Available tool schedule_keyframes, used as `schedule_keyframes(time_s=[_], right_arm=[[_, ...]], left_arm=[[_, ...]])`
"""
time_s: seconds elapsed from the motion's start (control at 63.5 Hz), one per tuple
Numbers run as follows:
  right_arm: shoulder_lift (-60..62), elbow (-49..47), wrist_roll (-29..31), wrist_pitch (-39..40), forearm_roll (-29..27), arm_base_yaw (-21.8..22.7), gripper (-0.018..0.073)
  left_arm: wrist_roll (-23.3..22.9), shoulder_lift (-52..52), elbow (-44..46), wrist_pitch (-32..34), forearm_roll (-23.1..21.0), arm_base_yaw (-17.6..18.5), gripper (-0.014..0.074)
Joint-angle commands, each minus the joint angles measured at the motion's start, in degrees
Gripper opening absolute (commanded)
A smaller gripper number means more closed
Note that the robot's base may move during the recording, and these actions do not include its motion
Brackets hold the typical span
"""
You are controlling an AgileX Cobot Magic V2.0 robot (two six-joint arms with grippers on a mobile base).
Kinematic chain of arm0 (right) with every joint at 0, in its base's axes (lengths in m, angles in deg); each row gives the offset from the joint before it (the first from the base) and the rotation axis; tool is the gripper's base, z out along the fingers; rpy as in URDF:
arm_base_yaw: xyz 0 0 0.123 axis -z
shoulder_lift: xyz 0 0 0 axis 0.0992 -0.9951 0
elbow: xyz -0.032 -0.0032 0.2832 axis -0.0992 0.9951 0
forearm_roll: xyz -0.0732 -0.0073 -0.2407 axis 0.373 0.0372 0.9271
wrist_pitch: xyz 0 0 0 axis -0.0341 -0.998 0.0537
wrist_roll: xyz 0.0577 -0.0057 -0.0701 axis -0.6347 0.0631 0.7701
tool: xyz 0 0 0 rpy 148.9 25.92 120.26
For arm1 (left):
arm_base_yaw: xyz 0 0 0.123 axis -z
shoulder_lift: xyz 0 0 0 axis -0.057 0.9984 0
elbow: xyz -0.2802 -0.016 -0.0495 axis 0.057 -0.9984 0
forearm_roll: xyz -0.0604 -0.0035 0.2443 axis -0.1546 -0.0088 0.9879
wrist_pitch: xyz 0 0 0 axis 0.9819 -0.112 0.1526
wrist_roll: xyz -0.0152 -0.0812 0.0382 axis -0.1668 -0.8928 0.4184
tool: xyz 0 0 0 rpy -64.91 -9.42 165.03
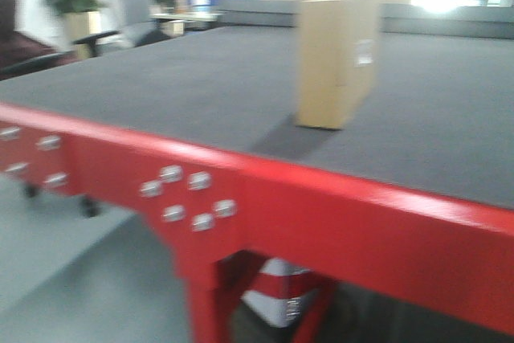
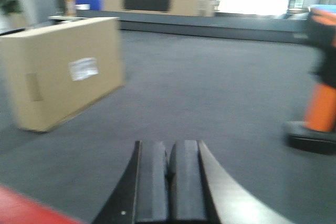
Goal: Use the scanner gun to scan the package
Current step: 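Pull up to the table facing the cardboard box and scanner gun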
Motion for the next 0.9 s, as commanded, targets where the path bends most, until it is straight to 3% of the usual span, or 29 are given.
schedule_keyframes(time_s=[0.0, 0.126, 0.52, 0.882], right_arm=[[0.15, -0.02, 0.09, 0.88, 0.46, 0.39, -0.0154], [0.15, -0.02, 0.09, 0.88, 0.46, 0.39, -0.0154], [0.15, -0.02, 0.09, 0.88, 0.46, 0.39, -0.0154], [0.15, -0.02, 0.09, 0.88, 0.46, -3.38, -0.0154]], left_arm=[[-0.43, -0.16, 0.18, 1.03, -0.17, 1.75, -0.0111], [-0.43, -0.16, 0.18, 1.03, -0.17, 3.92, -0.0111], [-0.43, -0.16, 0.18, 1.03, -0.17, 3.11, -0.0111], [-0.43, -0.16, 0.18, 1.03, -0.17, 1.80, -0.0111]])
